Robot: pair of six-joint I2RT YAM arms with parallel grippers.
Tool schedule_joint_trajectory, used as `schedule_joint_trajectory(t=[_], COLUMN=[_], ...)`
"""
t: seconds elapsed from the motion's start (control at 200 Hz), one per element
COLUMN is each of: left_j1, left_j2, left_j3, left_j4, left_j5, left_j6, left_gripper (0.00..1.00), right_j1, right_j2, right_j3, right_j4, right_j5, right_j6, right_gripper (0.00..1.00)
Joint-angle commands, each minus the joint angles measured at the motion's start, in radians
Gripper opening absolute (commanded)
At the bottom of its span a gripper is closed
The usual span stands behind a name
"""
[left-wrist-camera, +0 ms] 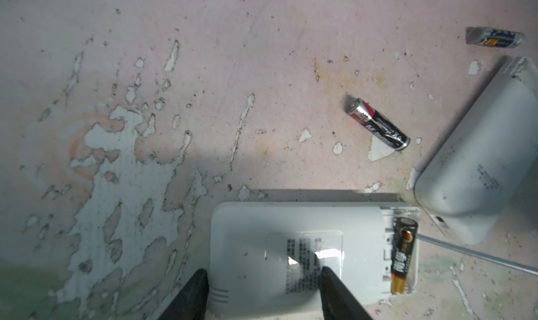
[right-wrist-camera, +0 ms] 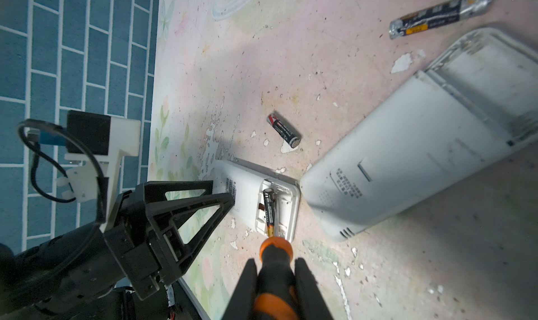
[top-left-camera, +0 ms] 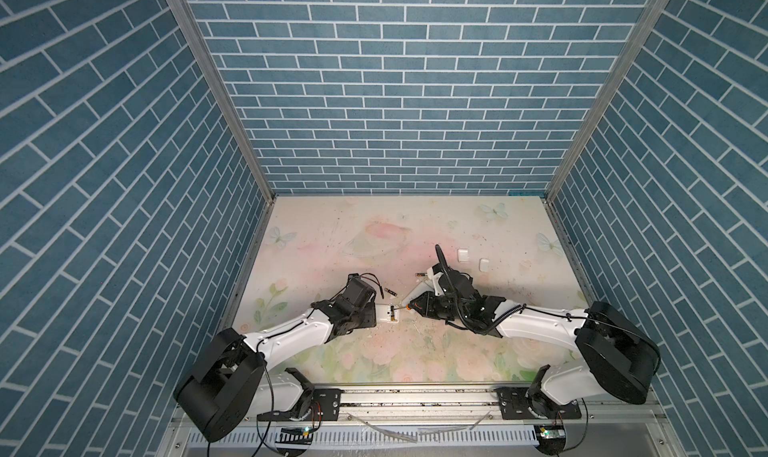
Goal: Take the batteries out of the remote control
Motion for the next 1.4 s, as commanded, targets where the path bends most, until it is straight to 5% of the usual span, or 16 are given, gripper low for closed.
schedule_joint_trajectory(t=[0.0, 1.395], left_j1=[-0.001, -0.001], left_j2=[0.006, 0.012], left_j3=[-0.036, -0.046], left_j4=[-0.061, -0.054], left_j5=[-0.005, -0.008], left_j6=[-0.001, -0.008], left_gripper=[0.62, 0.62], right_j1=[0.020, 0.054], right_j2=[-0.025, -0.042], right_j3=[0.032, 0.077], right_j4=[-0.026, -0.034], right_j5=[-0.031, -0.059], right_j6=[-0.012, -0.033], right_gripper=[0.00, 0.00])
